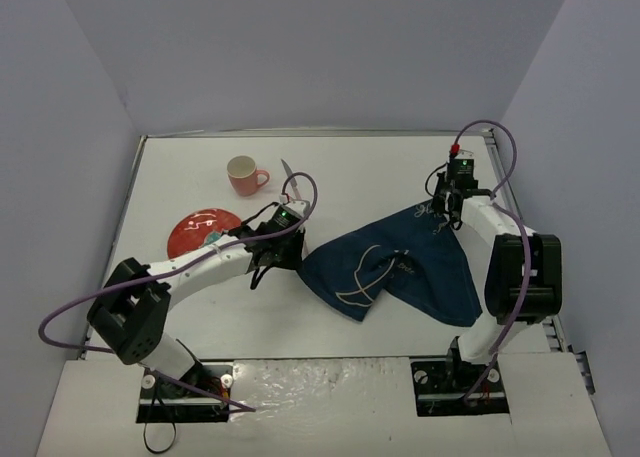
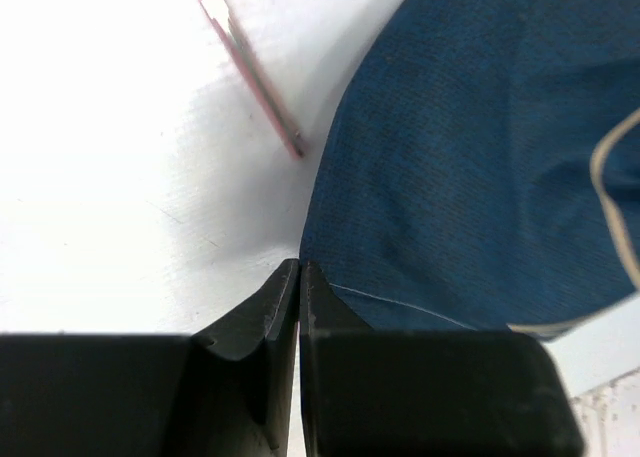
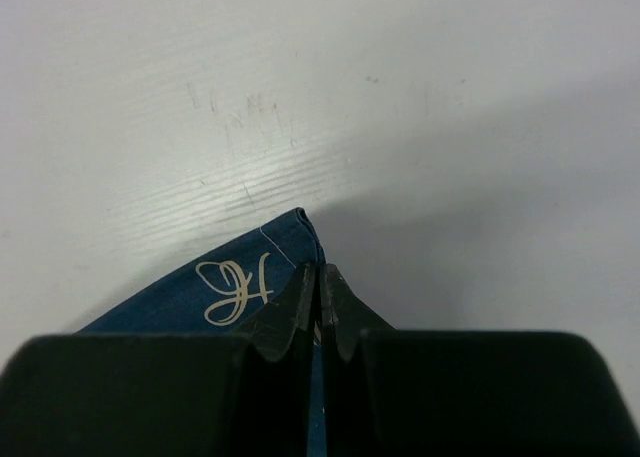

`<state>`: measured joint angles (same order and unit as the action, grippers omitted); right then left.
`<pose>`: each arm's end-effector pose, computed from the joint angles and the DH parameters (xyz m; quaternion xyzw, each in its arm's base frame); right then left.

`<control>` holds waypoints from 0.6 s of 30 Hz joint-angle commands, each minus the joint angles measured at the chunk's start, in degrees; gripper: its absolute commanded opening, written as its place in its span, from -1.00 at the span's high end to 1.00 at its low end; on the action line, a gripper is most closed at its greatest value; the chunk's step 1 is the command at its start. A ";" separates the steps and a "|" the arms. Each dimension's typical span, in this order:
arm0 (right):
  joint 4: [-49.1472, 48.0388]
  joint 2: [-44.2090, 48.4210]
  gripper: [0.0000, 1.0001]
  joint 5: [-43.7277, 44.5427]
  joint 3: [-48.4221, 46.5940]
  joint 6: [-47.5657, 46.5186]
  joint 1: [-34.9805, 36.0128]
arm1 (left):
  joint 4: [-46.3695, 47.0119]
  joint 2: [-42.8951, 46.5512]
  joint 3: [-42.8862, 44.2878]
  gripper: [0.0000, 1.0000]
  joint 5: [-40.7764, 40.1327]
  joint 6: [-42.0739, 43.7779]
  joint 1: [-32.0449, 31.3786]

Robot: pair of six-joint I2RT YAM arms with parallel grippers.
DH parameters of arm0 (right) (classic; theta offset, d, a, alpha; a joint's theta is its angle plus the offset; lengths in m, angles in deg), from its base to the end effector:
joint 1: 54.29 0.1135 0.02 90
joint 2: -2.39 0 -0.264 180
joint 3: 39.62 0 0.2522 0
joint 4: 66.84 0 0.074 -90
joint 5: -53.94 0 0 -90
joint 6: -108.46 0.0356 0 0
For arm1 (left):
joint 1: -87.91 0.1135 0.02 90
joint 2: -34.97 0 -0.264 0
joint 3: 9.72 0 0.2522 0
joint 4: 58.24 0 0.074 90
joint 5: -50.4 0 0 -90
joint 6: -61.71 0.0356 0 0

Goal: Set the dinner table for one person

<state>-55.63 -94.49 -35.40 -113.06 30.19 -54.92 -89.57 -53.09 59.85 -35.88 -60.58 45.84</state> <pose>0.3731 -0.0045 0.2130 0.0980 0.8801 0.0398 0.4628 0.2367 -0.2167 0.2137 0.0911 0.9343 -0.2318 0.2551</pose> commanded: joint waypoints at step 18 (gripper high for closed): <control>1.81 31.92 1.00 13.25 -10.39 0.42 -0.07 | -6.13 16.80 22.11 1.00 -7.01 17.11 -6.27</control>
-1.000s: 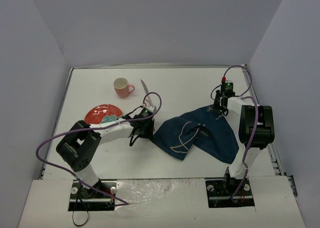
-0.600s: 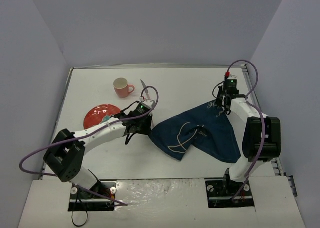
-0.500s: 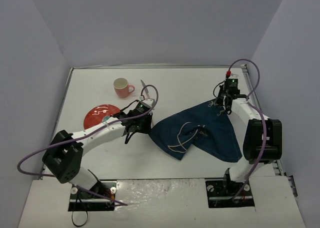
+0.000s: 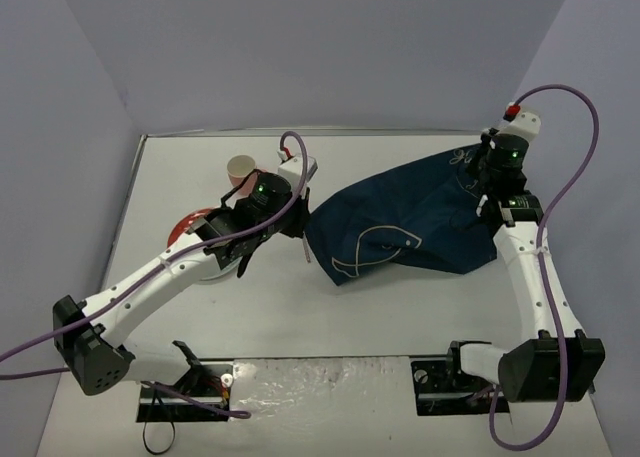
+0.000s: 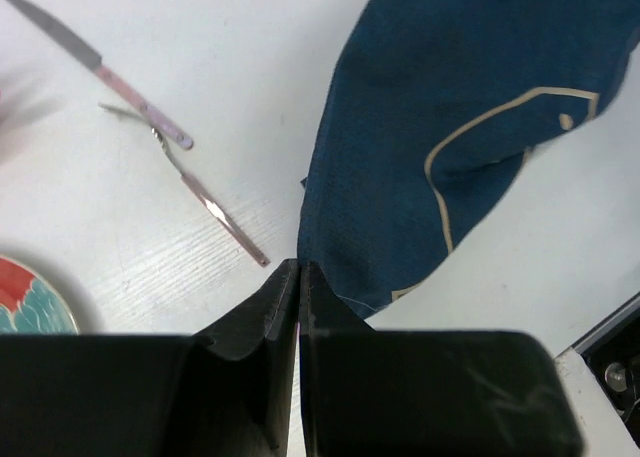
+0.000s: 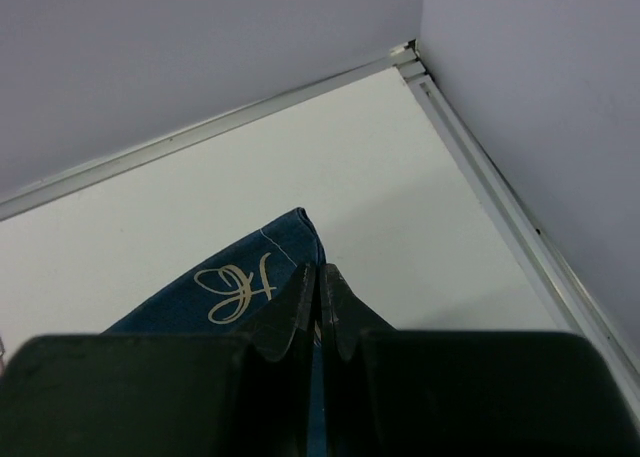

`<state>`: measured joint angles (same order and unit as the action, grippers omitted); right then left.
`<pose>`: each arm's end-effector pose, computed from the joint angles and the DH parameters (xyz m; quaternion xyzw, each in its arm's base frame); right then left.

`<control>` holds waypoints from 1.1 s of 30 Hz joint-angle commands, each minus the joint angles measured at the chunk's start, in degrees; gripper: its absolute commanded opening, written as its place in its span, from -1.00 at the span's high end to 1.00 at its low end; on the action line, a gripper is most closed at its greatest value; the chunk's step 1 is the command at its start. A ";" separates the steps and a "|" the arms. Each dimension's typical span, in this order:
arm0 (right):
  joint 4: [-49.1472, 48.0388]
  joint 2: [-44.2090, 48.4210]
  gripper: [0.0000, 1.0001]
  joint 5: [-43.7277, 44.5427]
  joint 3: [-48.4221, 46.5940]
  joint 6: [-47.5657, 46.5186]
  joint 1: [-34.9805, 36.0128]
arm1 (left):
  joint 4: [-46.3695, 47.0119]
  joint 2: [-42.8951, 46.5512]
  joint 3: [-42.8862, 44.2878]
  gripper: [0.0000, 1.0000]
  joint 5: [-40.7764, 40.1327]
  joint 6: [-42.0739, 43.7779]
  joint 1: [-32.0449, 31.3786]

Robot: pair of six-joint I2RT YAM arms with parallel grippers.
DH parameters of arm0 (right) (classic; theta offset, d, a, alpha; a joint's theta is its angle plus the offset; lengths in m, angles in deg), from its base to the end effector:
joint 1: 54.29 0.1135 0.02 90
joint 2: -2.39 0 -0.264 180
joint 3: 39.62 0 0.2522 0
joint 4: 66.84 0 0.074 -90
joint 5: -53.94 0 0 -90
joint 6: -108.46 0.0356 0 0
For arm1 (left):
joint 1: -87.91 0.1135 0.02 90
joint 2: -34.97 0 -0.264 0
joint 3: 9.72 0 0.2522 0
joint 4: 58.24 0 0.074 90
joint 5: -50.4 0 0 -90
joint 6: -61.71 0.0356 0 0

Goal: Set the dinner table for one person

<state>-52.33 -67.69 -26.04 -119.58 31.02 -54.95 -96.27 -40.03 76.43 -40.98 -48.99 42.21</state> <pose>0.2871 -0.0095 0.3962 0.1431 0.7206 0.0062 0.6784 0.2079 -0.2119 0.3677 0.1783 0.8332 -0.2780 0.4435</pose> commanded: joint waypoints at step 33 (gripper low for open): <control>1.46 -2.22 1.00 16.63 -9.90 -3.71 -0.10 | 4.04 -11.48 14.64 1.00 -2.81 1.51 3.76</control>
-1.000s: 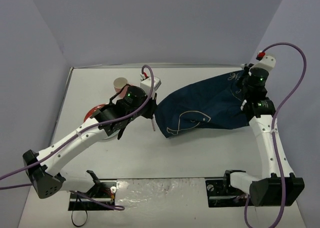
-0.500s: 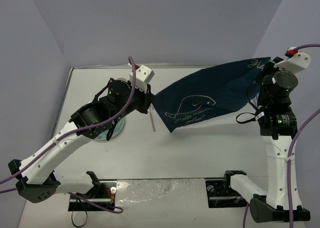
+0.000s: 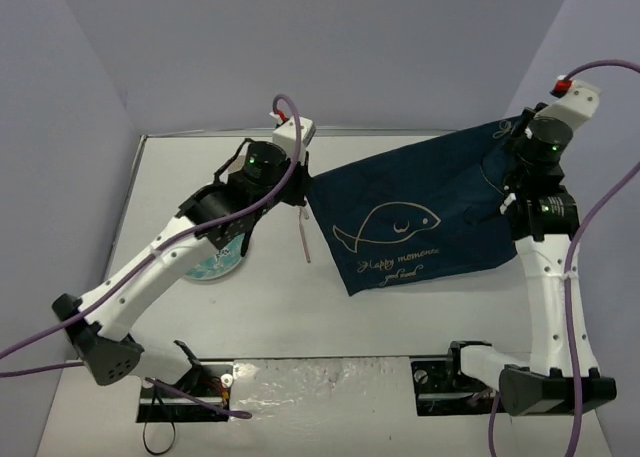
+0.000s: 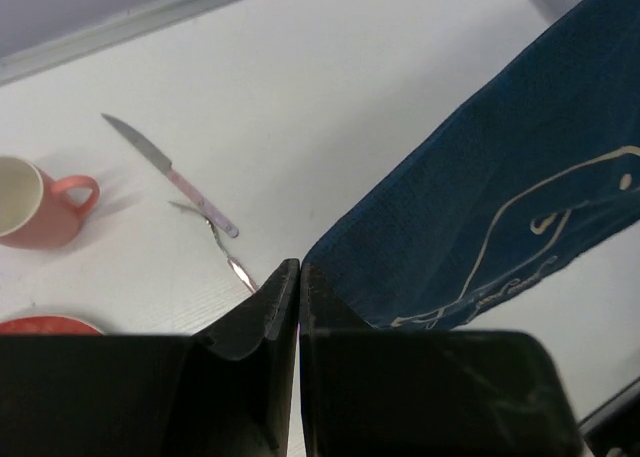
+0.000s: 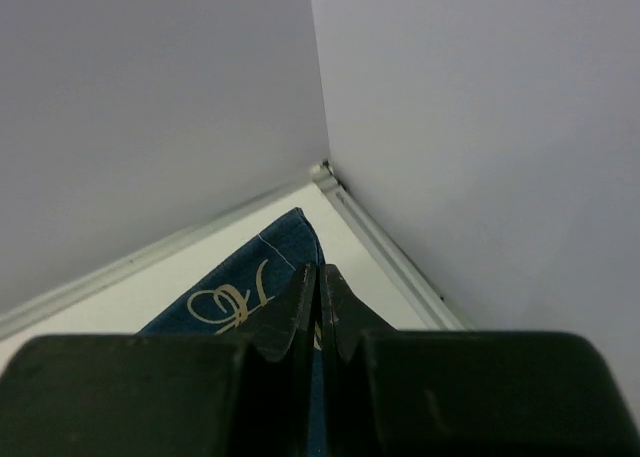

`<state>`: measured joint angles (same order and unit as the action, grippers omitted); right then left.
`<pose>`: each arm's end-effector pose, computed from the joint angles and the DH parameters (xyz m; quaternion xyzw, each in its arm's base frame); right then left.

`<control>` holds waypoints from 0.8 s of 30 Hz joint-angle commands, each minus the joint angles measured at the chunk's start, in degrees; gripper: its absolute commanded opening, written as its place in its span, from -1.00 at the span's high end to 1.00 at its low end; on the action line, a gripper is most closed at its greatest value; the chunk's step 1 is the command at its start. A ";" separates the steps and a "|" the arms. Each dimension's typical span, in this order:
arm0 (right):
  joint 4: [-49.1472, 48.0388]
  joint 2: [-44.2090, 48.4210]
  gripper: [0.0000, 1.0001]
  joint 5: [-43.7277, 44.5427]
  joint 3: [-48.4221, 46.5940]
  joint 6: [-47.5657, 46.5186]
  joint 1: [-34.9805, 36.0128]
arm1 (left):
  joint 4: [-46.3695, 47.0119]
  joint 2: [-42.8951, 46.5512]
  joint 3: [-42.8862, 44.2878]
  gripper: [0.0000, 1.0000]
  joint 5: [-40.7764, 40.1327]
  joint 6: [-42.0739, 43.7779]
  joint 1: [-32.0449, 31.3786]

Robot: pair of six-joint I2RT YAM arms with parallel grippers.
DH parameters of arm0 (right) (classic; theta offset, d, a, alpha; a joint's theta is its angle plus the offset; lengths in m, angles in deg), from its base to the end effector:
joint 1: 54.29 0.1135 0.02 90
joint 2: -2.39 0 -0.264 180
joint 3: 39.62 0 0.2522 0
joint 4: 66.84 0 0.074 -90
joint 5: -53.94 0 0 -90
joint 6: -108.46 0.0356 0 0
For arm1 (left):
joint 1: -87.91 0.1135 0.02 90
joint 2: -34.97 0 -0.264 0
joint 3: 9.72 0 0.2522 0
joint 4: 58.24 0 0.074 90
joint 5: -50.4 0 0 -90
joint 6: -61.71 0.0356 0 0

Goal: Set the dinner table for one person

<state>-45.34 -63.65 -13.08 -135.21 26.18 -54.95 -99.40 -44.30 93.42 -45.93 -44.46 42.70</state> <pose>0.2377 -0.0166 0.4941 0.1969 0.6299 -0.0848 0.7465 0.2183 -0.2143 0.4424 0.1699 0.7867 -0.2639 0.5317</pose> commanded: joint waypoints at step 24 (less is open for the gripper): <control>-19.02 -52.17 0.16 -5.57 -15.00 -6.30 -1.79 | 14.10 -42.32 19.14 0.05 2.19 0.71 10.57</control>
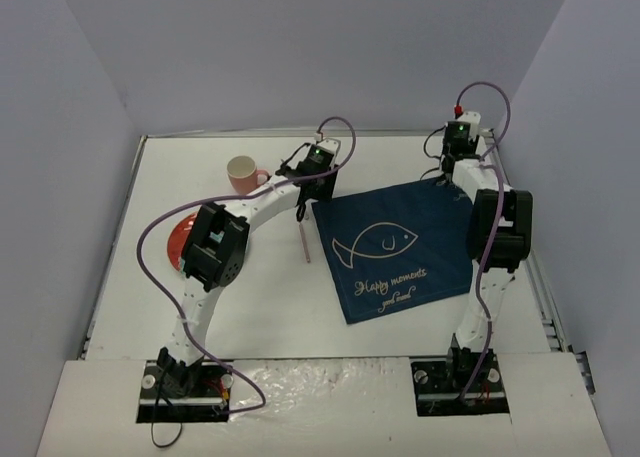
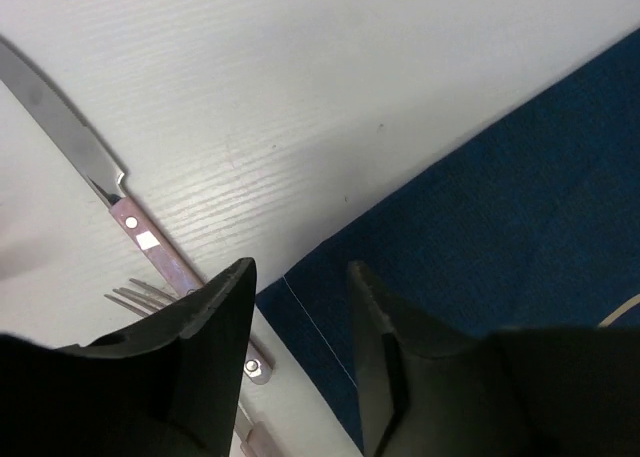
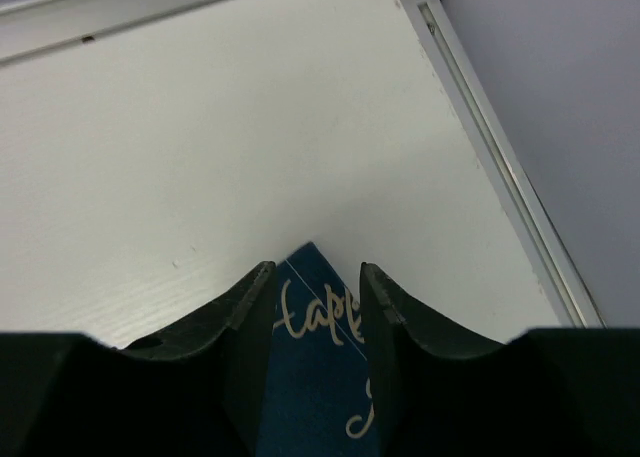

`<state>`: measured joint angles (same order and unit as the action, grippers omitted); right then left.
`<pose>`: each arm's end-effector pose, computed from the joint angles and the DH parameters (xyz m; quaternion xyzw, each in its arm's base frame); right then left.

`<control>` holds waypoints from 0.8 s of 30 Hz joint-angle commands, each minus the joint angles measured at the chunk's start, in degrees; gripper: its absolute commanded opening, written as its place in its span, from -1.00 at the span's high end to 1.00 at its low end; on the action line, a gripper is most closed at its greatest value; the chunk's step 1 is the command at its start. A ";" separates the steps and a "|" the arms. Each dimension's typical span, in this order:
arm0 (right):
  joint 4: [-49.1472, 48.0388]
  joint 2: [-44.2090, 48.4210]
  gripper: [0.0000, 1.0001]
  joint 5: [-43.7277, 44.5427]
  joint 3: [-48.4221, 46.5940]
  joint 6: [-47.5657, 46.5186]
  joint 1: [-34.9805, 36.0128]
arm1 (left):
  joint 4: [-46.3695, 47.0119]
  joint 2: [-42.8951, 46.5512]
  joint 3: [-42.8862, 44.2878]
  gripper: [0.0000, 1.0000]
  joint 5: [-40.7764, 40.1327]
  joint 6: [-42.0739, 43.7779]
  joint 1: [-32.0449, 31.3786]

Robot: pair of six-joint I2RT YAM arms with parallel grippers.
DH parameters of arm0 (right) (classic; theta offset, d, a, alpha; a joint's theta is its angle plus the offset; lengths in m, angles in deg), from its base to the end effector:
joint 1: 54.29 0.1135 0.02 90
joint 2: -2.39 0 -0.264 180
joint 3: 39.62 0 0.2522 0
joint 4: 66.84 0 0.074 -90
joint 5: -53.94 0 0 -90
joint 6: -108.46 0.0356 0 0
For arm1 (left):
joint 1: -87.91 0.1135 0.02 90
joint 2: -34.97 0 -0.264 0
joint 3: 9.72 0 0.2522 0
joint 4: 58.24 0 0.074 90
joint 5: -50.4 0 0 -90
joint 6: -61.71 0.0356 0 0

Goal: Set the dinner table for one person

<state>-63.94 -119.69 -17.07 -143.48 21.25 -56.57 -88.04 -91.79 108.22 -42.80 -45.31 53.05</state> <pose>0.4993 -0.0315 0.2195 0.1292 0.8085 -0.1336 0.5584 0.4219 -0.2915 0.2180 0.1277 0.8918 -0.1669 0.4007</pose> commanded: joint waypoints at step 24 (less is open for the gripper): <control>8.22 27.91 -0.93 -16.94 28.91 10.49 1.66 | -19.85 53.97 -26.86 -0.94 -8.30 -3.56 2.99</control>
<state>-55.30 -90.64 -32.30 -114.55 31.68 -55.70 -103.54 -39.69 88.50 -48.66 -47.65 54.06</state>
